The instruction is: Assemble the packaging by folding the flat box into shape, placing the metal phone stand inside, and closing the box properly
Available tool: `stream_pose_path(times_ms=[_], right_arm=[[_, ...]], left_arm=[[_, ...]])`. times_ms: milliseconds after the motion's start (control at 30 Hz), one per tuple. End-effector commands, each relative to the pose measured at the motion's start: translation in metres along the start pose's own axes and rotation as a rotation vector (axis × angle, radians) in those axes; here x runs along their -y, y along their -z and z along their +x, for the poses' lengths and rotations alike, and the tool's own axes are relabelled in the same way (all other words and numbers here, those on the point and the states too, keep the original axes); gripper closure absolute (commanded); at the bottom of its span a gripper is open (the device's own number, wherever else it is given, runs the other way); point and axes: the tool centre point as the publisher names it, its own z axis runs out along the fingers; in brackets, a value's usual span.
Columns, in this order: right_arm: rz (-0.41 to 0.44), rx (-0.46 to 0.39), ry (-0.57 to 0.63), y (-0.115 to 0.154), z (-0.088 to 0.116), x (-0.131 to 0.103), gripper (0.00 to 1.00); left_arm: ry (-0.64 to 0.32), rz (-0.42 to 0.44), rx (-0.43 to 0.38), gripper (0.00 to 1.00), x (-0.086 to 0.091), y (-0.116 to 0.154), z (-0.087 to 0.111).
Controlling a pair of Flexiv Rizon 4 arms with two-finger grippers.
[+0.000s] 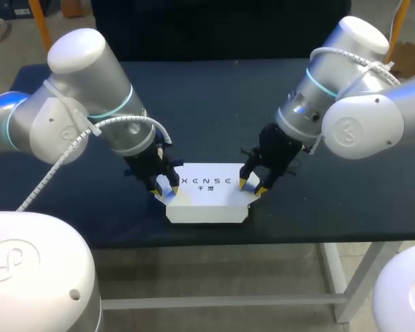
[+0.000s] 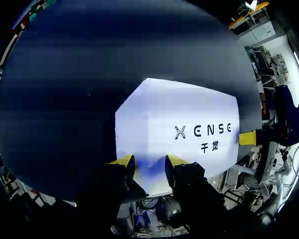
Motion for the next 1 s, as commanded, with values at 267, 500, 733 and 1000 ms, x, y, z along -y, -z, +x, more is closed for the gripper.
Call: stream_pose_path(times_ms=[267, 500, 733, 1000], right_arm=[[-0.026, 0.018, 0.003, -0.002, 0.001, 0.004, 0.53], [-0.047, 0.023, 0.010, -0.004, 0.001, 0.006, 0.53], [-0.062, 0.020, 0.018, -0.011, -0.002, 0.005, 0.53], [-0.112, 0.013, 0.038, -0.013, -0.005, 0.005, 0.52]], left_arm=[[-0.005, 0.014, 0.014, 0.62, -0.003, -0.002, 0.001], [-0.009, 0.035, 0.014, 0.61, -0.004, -0.003, 0.000], [-0.019, 0.050, 0.019, 0.58, -0.006, -0.006, 0.000], [-0.043, 0.077, 0.031, 0.56, -0.008, -0.008, 0.002]])
